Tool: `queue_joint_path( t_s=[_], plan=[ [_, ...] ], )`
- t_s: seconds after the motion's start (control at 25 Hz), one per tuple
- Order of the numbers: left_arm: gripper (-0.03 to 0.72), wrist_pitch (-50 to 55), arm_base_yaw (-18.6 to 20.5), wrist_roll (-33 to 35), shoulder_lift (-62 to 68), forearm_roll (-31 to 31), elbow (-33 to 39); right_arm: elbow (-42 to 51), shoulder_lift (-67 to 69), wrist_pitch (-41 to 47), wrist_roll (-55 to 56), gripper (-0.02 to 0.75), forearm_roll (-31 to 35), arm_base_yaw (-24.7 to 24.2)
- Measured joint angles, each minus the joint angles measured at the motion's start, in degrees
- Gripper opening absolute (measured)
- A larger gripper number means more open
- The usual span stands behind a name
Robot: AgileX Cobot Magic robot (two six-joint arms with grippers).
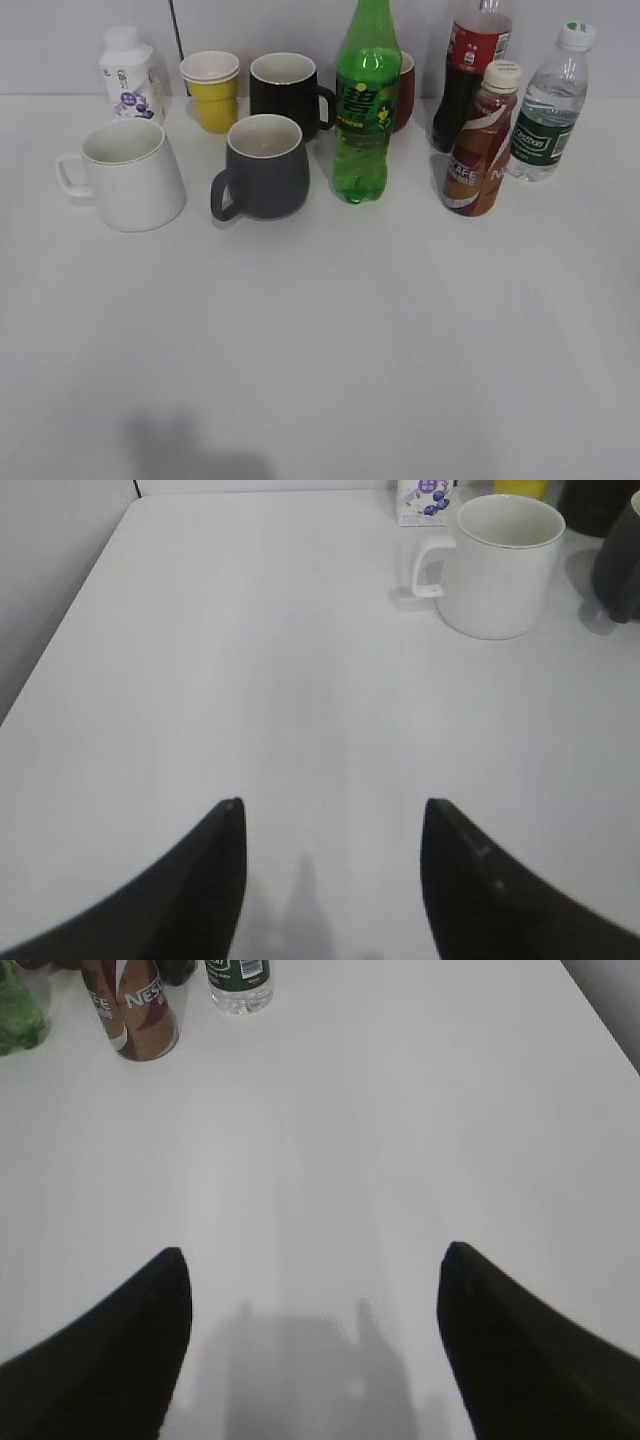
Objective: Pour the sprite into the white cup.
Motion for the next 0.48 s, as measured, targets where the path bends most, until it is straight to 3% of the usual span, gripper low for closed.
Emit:
queue_joint_path(
  t_s=[0.48],
  plan=[
    [0.432,0.00,0.00,0.00,0.00,0.00,0.00,0.00,0.00,0.00,0.00,0.574,0.00,0.00]
  ],
)
